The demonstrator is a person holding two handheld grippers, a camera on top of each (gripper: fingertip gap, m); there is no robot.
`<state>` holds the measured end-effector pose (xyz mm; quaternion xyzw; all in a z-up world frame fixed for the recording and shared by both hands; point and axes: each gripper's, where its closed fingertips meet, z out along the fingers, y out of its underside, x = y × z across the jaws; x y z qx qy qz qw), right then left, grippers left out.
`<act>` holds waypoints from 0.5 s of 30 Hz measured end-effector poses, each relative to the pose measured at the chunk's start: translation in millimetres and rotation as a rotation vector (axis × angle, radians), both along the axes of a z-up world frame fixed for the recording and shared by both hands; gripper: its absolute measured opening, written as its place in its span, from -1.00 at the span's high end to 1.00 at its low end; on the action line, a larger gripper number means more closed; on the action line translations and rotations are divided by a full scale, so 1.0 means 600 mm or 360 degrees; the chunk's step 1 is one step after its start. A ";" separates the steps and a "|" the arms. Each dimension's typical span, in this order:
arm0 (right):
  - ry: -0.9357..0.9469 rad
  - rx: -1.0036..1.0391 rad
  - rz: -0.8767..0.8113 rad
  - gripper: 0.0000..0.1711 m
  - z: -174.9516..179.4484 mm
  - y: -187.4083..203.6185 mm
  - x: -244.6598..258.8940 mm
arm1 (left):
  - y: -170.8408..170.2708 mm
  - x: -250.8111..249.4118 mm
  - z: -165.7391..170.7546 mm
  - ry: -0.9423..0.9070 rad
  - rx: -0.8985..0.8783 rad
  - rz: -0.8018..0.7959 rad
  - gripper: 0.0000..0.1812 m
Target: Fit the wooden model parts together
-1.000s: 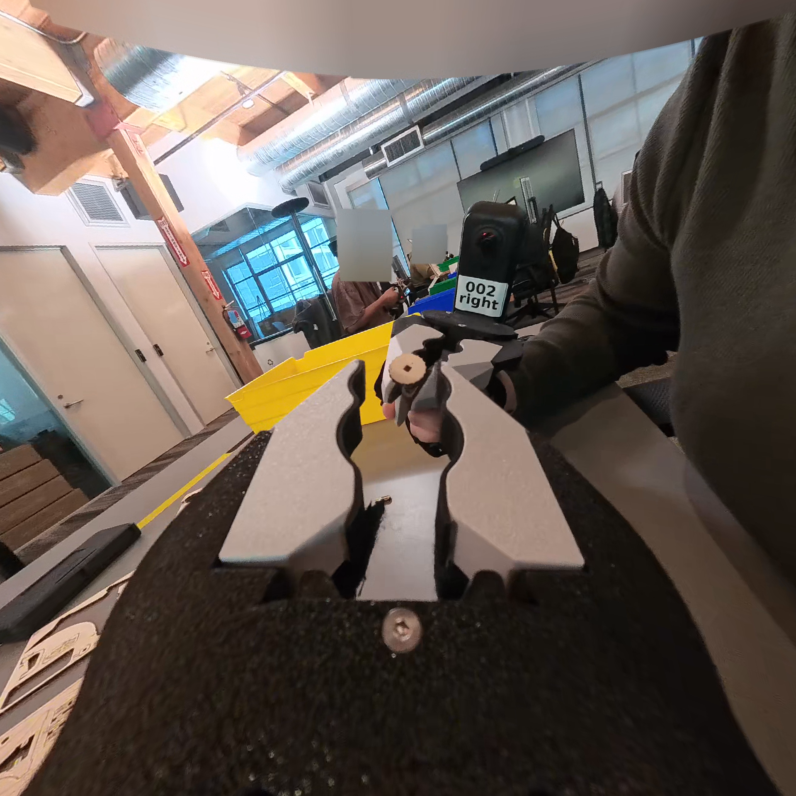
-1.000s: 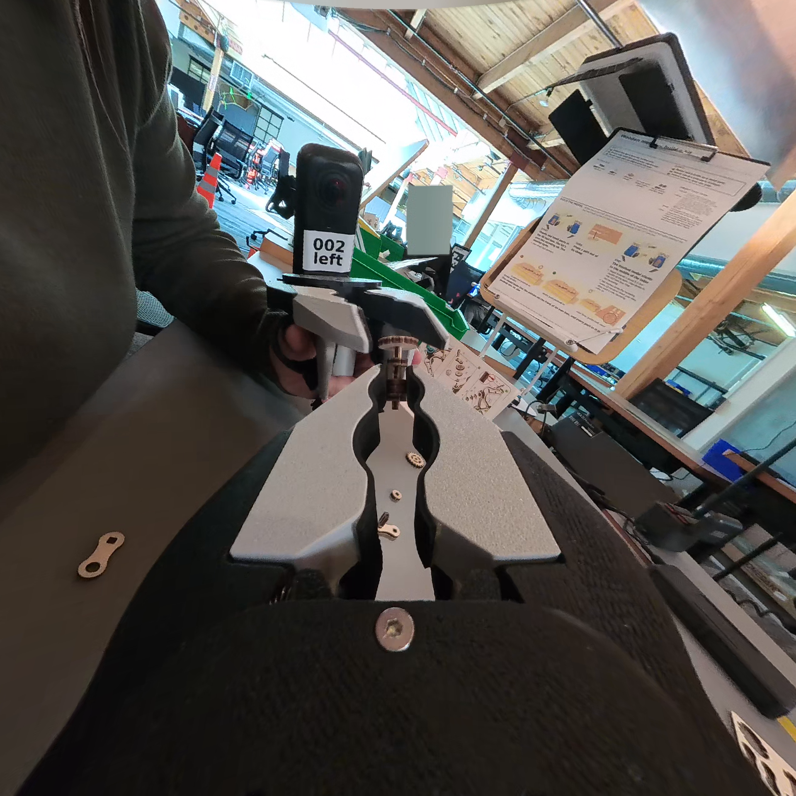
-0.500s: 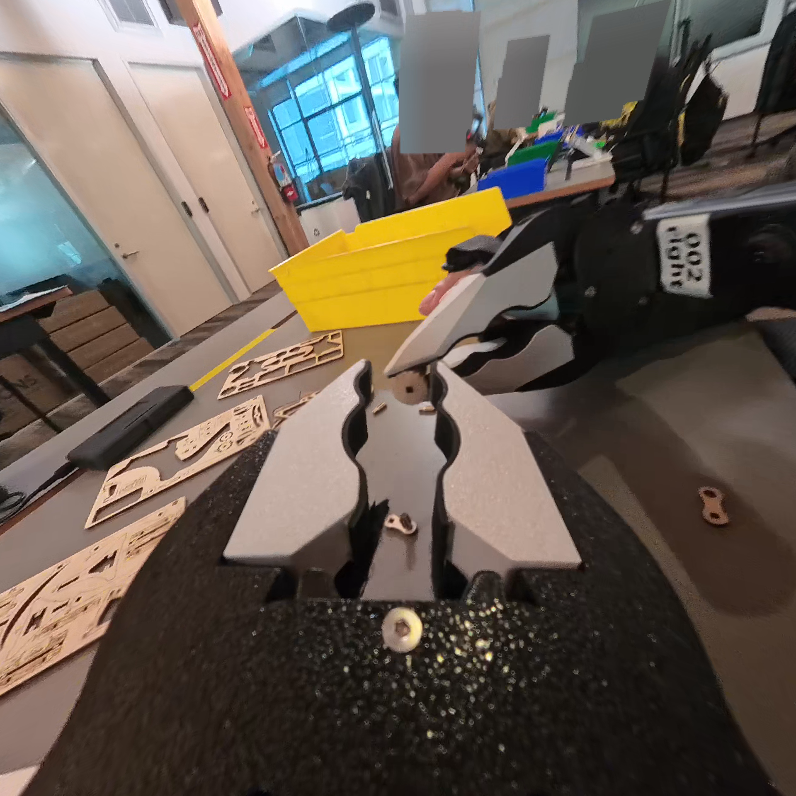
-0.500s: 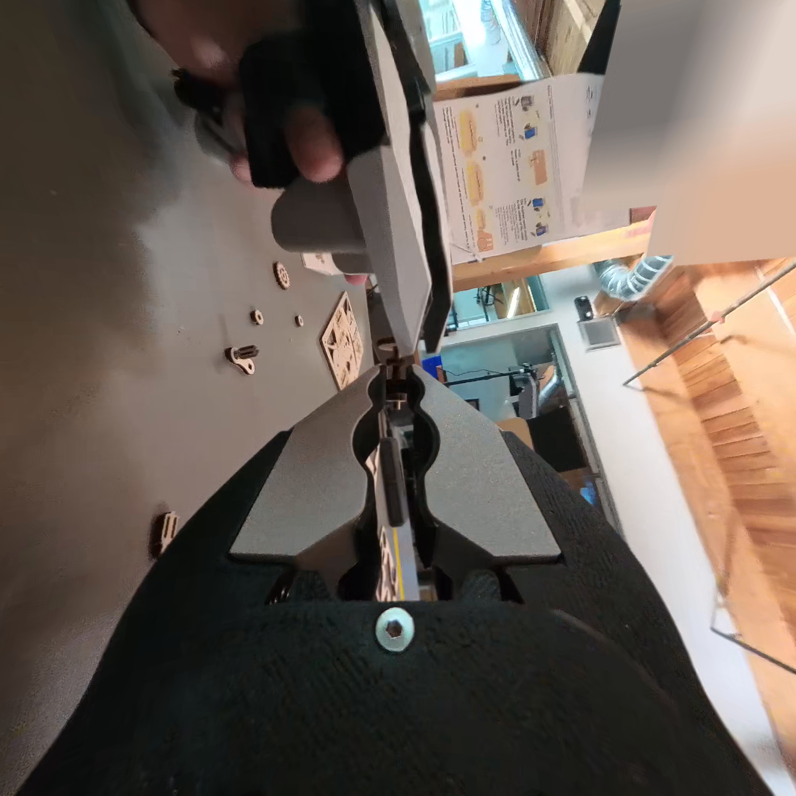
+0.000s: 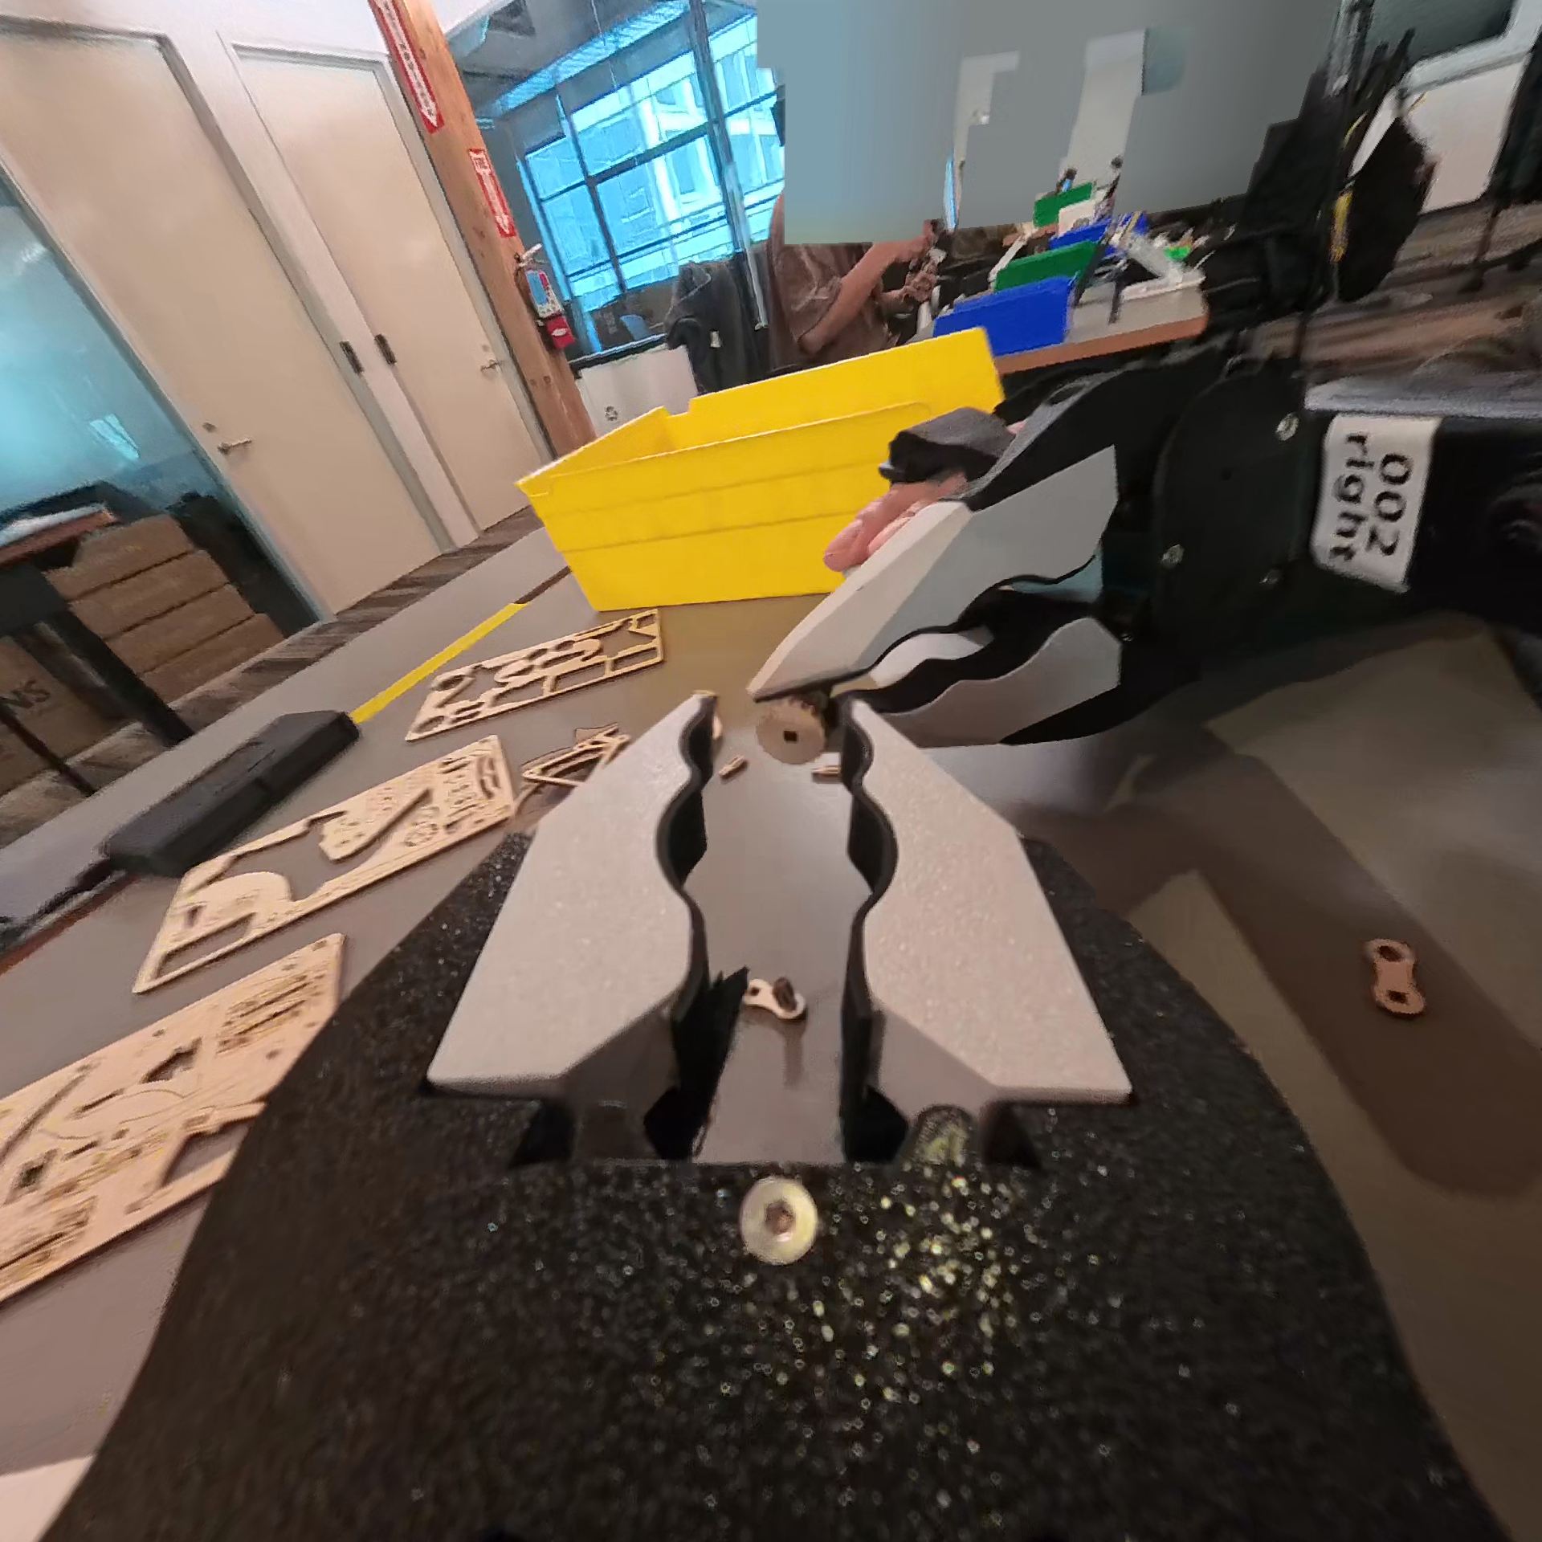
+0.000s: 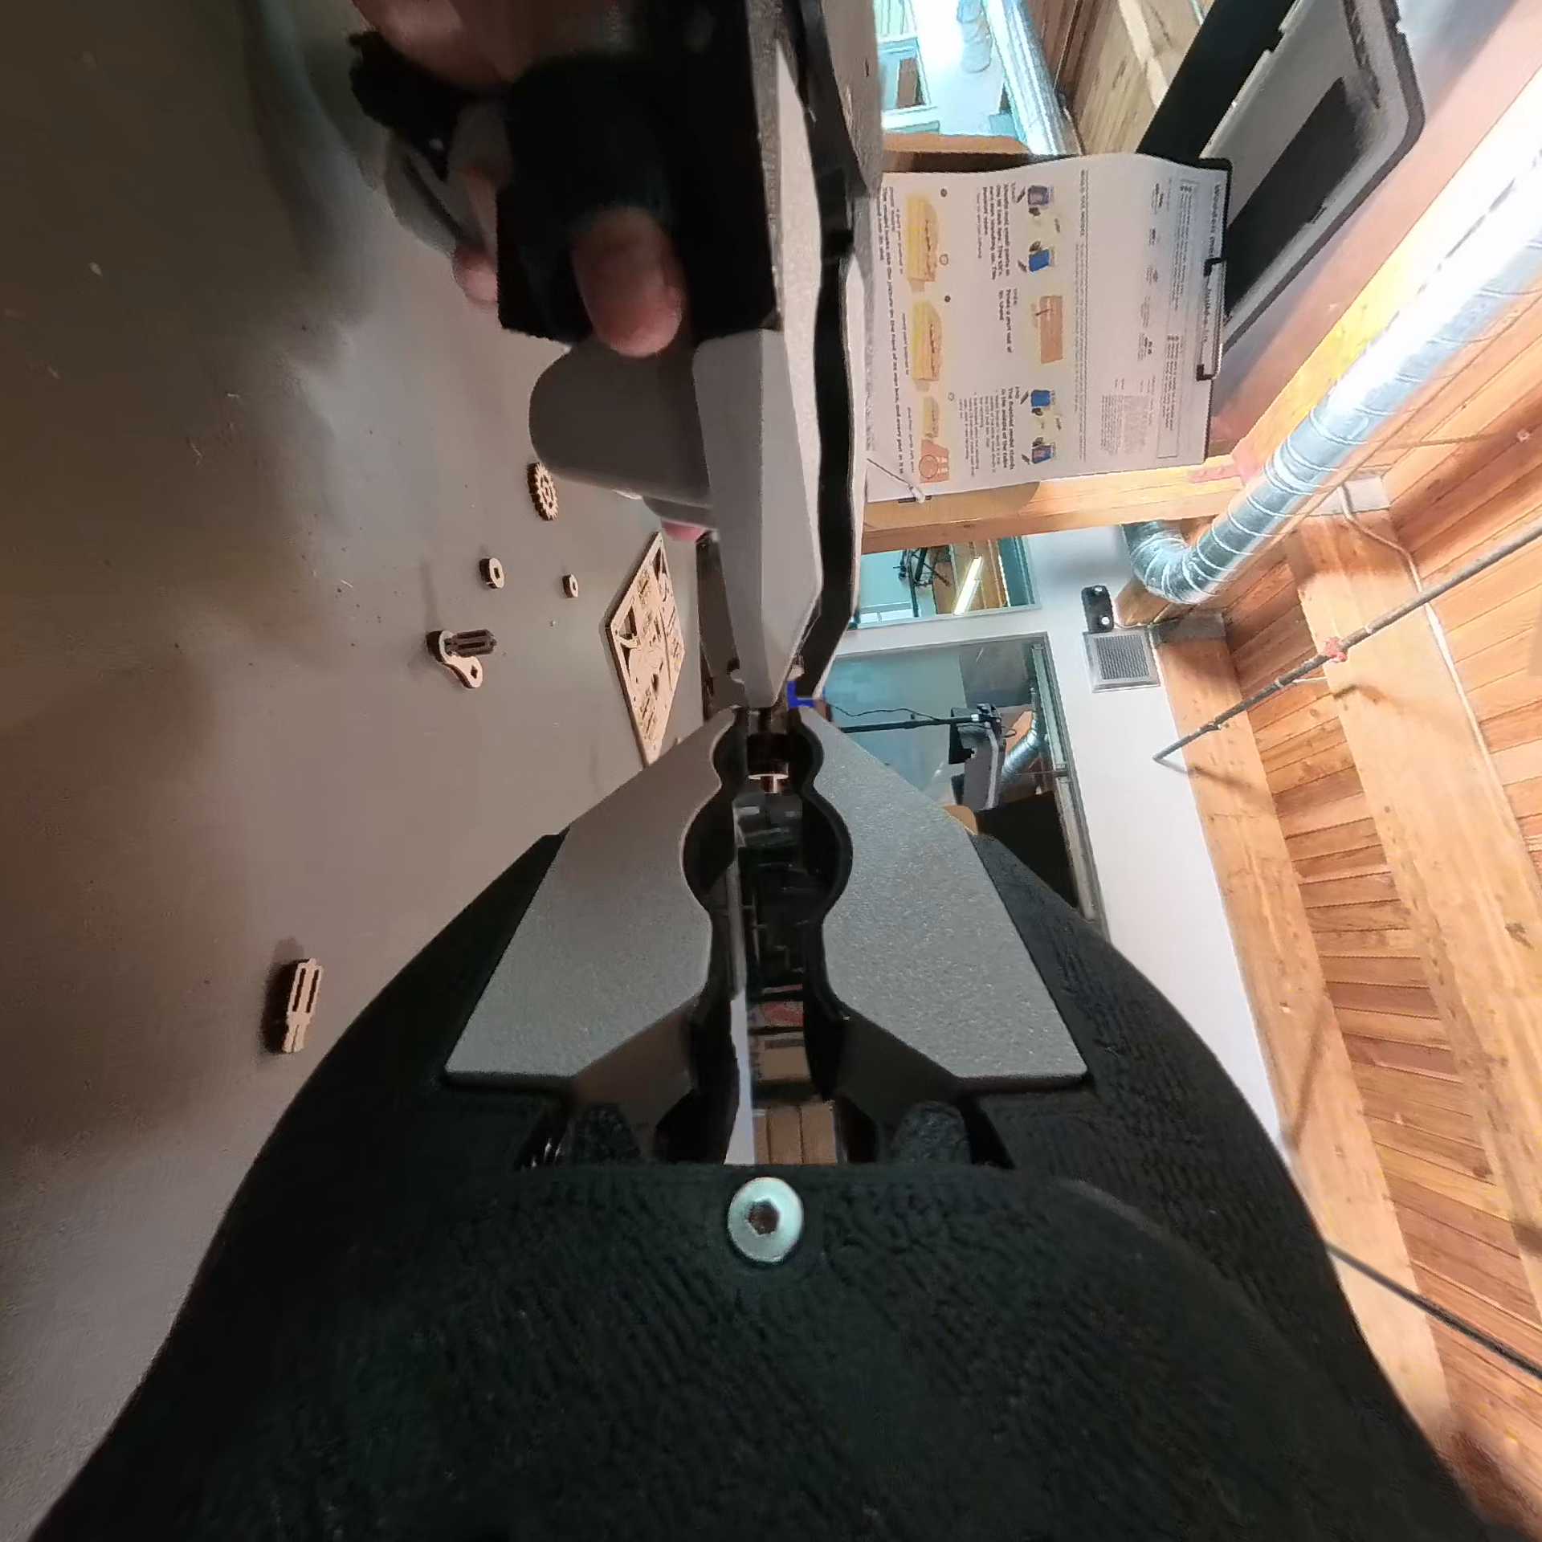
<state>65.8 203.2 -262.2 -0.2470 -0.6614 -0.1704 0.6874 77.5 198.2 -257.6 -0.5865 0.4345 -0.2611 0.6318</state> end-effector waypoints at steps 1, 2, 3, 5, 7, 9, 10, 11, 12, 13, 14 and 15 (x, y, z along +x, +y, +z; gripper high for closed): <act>0.0012 0.0018 0.0003 0.92 0.004 -0.001 0.000 | -0.002 0.001 0.000 -0.0038 -0.0054 -0.0036 0.67; 0.0021 0.0026 0.0011 0.93 0.006 -0.003 0.001 | -0.003 0.002 0.000 -0.0070 -0.0111 -0.0061 0.67; 0.0028 0.0026 0.0019 0.93 0.008 -0.005 0.001 | -0.003 0.001 -0.001 -0.0091 -0.0158 -0.0082 0.67; 0.0029 0.0029 0.0021 0.93 0.008 -0.006 0.000 | -0.005 0.002 -0.003 -0.0115 -0.0207 -0.0124 0.76; 0.0026 0.0043 0.0019 0.92 0.007 -0.006 0.000 | -0.010 0.004 -0.003 -0.0112 -0.0207 -0.0159 0.83; 0.0042 0.0036 0.0041 0.92 0.009 -0.010 -0.001 | -0.013 0.003 -0.001 -0.0095 -0.0154 -0.0187 0.83; 0.0062 0.0009 0.0052 0.93 0.010 -0.012 -0.002 | -0.014 0.002 0.000 -0.0086 -0.0146 -0.0197 0.83; 0.0088 -0.0053 0.0066 0.92 0.010 -0.013 -0.002 | -0.014 0.002 0.001 -0.0077 -0.0139 -0.0201 0.83; 0.0124 -0.0149 0.0089 0.92 0.010 -0.014 -0.002 | -0.013 0.000 0.002 -0.0067 -0.0115 -0.0197 0.83; 0.0169 -0.0260 0.0121 0.91 0.011 -0.016 -0.002 | -0.012 -0.001 0.003 -0.0058 -0.0079 -0.0188 0.84; 0.0214 -0.0379 0.0150 0.88 0.011 -0.016 -0.002 | -0.008 -0.005 0.004 -0.0045 -0.0045 -0.0166 0.84; 0.0248 -0.0506 0.0173 0.81 0.011 -0.016 -0.002 | -0.005 -0.007 0.003 -0.0023 -0.0008 -0.0163 0.84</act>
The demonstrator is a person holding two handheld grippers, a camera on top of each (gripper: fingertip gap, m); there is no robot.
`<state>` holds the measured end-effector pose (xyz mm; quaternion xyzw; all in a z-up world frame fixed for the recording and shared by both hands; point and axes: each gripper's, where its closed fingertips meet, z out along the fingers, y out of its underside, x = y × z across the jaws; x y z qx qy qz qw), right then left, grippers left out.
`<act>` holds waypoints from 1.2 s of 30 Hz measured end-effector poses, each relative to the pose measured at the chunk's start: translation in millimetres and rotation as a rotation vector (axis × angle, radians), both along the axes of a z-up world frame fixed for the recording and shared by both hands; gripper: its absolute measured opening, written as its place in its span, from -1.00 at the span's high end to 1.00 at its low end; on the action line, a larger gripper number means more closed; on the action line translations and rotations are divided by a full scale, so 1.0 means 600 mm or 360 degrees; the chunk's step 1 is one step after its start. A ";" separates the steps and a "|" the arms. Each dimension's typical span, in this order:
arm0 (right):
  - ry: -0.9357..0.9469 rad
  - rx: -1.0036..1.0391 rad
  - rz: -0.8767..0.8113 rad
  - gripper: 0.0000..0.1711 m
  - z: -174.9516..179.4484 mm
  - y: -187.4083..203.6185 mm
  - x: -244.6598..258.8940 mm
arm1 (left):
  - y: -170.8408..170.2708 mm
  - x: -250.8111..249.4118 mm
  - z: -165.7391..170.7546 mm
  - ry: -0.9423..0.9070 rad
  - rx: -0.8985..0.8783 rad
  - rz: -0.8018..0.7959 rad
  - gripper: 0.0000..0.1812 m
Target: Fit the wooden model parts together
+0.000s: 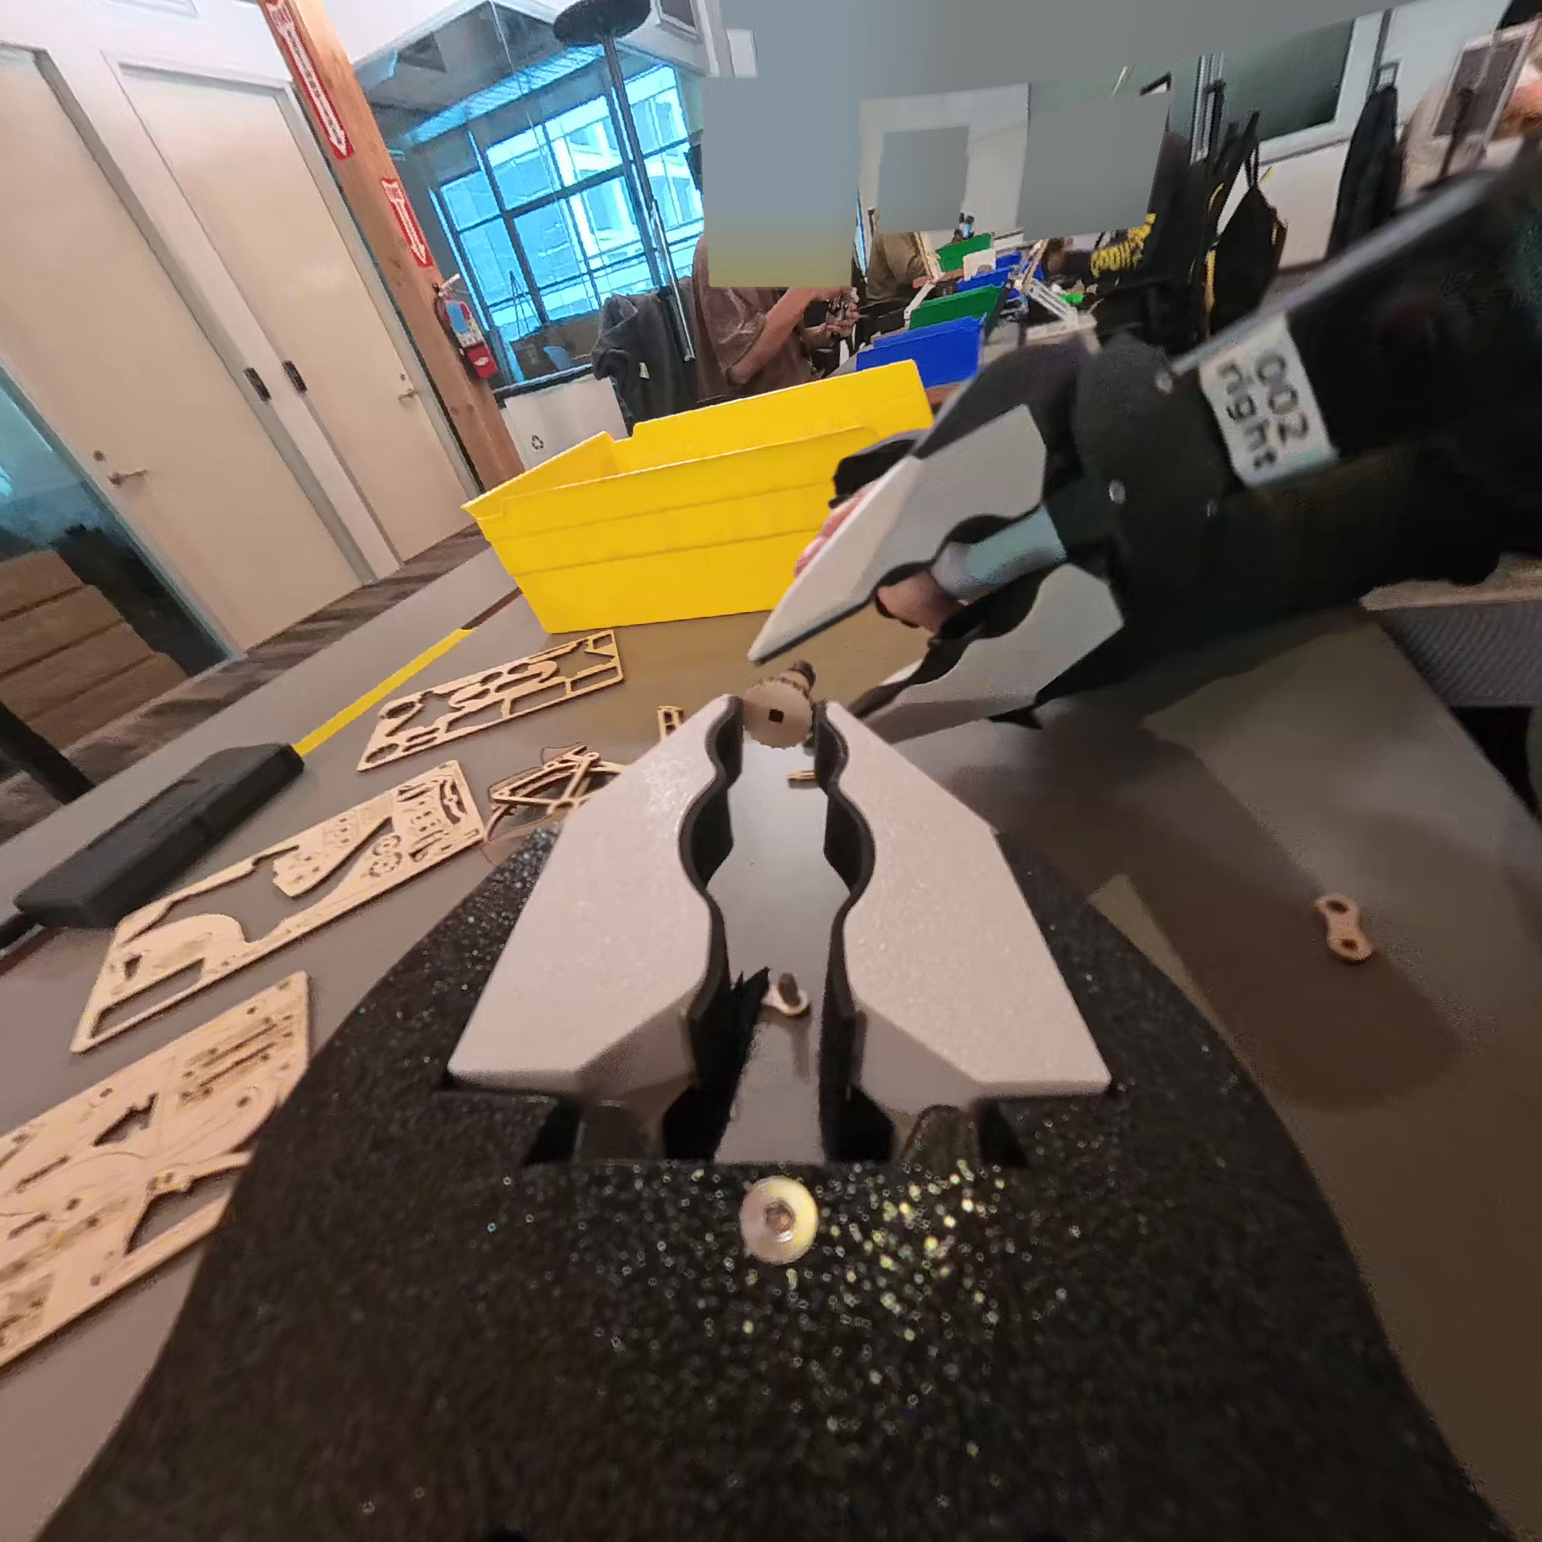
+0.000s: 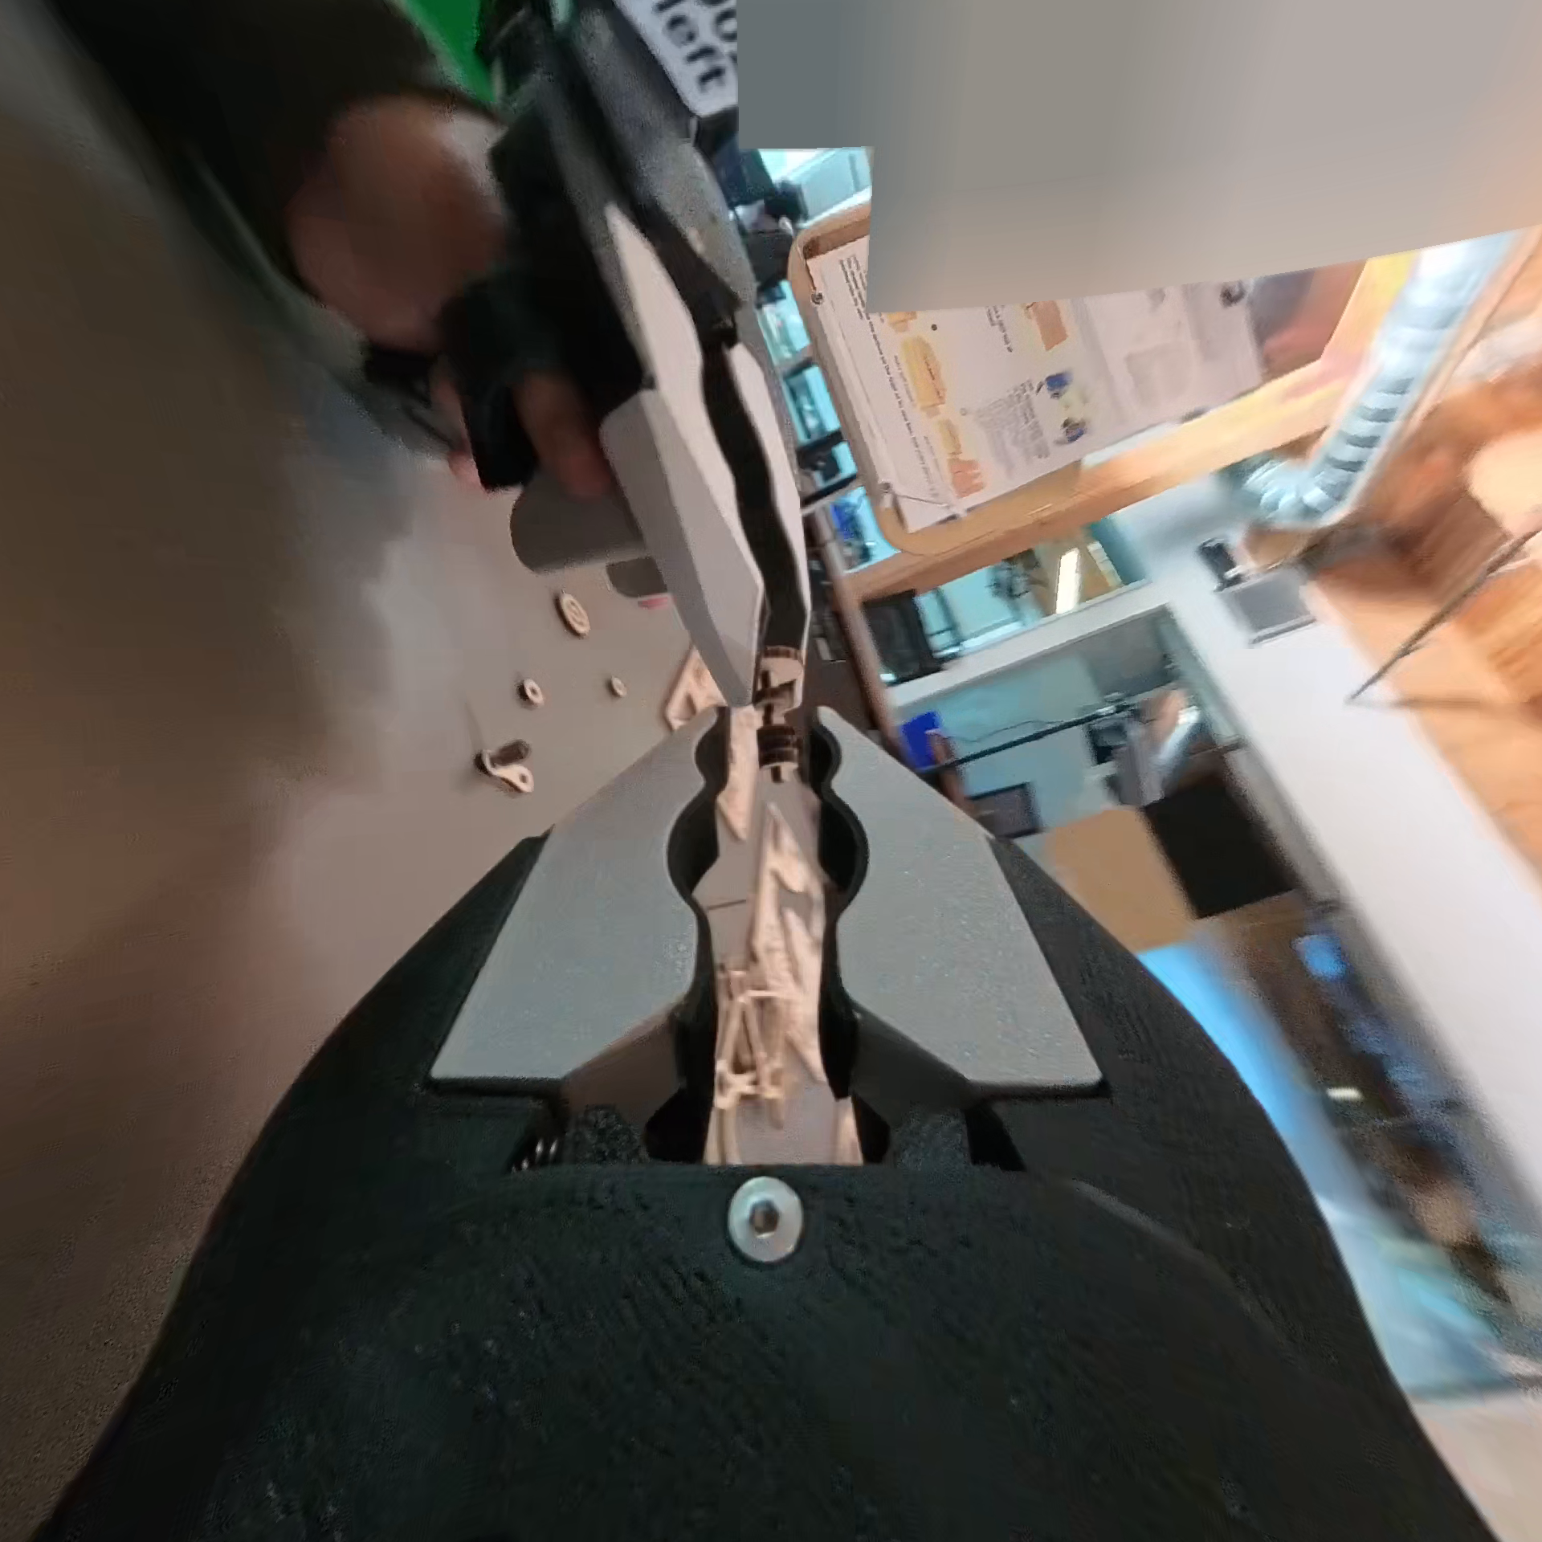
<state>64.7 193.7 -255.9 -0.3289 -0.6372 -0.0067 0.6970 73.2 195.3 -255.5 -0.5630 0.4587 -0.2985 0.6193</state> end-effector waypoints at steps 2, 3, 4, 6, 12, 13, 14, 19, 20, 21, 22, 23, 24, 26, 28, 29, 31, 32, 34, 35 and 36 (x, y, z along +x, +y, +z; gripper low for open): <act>0.0019 -0.0245 0.0023 0.70 -0.009 0.004 -0.001 | 0.000 -0.002 -0.004 0.0038 0.0078 -0.0045 0.84; 0.0008 -0.0340 0.0020 0.67 -0.016 0.008 -0.001 | 0.000 -0.003 -0.008 0.0064 0.0098 -0.0063 0.83; -0.0022 -0.0419 0.0014 0.66 -0.026 0.011 -0.002 | -0.001 -0.004 -0.011 0.0089 0.0115 -0.0080 0.84; -0.0081 -0.0511 -0.0003 0.67 -0.044 0.015 -0.003 | 0.002 -0.005 -0.017 0.0147 0.0157 -0.0072 0.84; -0.0155 -0.0504 -0.0089 0.77 -0.058 0.023 -0.001 | 0.000 -0.002 -0.034 0.0343 0.0329 -0.0047 0.84; -0.0165 -0.0504 -0.0118 0.77 -0.060 0.027 0.000 | -0.001 -0.001 -0.036 0.0360 0.0346 -0.0045 0.84; -0.0176 -0.0490 -0.0156 0.78 -0.061 0.032 0.002 | -0.001 0.000 -0.038 0.0375 0.0356 -0.0041 0.84; -0.0236 -0.0437 -0.0210 0.93 -0.067 0.038 0.006 | 0.006 -0.003 -0.042 0.0402 0.0336 -0.0001 0.84; -0.0246 -0.0430 -0.0218 0.93 -0.068 0.039 0.006 | 0.007 -0.003 -0.044 0.0409 0.0333 0.0007 0.84; -0.0254 -0.0426 -0.0225 0.93 -0.070 0.040 0.007 | 0.008 -0.003 -0.046 0.0421 0.0334 0.0014 0.84; -0.0264 -0.0429 -0.0232 0.93 -0.072 0.041 0.008 | 0.009 -0.003 -0.048 0.0437 0.0334 0.0022 0.84; -0.0272 -0.0435 -0.0240 0.93 -0.074 0.042 0.008 | 0.010 -0.003 -0.050 0.0453 0.0336 0.0032 0.84; -0.0280 -0.0445 -0.0246 0.93 -0.076 0.042 0.008 | 0.012 -0.003 -0.052 0.0469 0.0343 0.0045 0.84; -0.0293 -0.0472 -0.0239 0.90 -0.080 0.041 0.008 | 0.020 -0.008 -0.057 0.0531 0.0369 0.0101 0.84; -0.0300 -0.0507 -0.0221 0.81 -0.083 0.037 0.005 | 0.022 -0.009 -0.061 0.0557 0.0376 0.0114 0.84; -0.0304 -0.0516 -0.0220 0.79 -0.084 0.036 0.005 | 0.021 -0.007 -0.061 0.0553 0.0370 0.0103 0.84; -0.0324 -0.0512 -0.0236 0.76 -0.087 0.037 0.005 | 0.018 -0.004 -0.062 0.0554 0.0370 0.0090 0.84; -0.0330 -0.0501 -0.0242 0.77 -0.089 0.037 0.005 | 0.016 -0.003 -0.063 0.0559 0.0373 0.0083 0.84; -0.0336 -0.0483 -0.0242 0.88 -0.090 0.036 0.004 | 0.013 0.001 -0.067 0.0569 0.0371 0.0065 0.84; -0.0337 -0.0479 -0.0240 0.91 -0.089 0.035 0.003 | 0.012 0.002 -0.068 0.0572 0.0371 0.0061 0.84; -0.0338 -0.0483 -0.0232 0.92 -0.090 0.034 0.002 | 0.011 0.003 -0.069 0.0575 0.0373 0.0057 0.84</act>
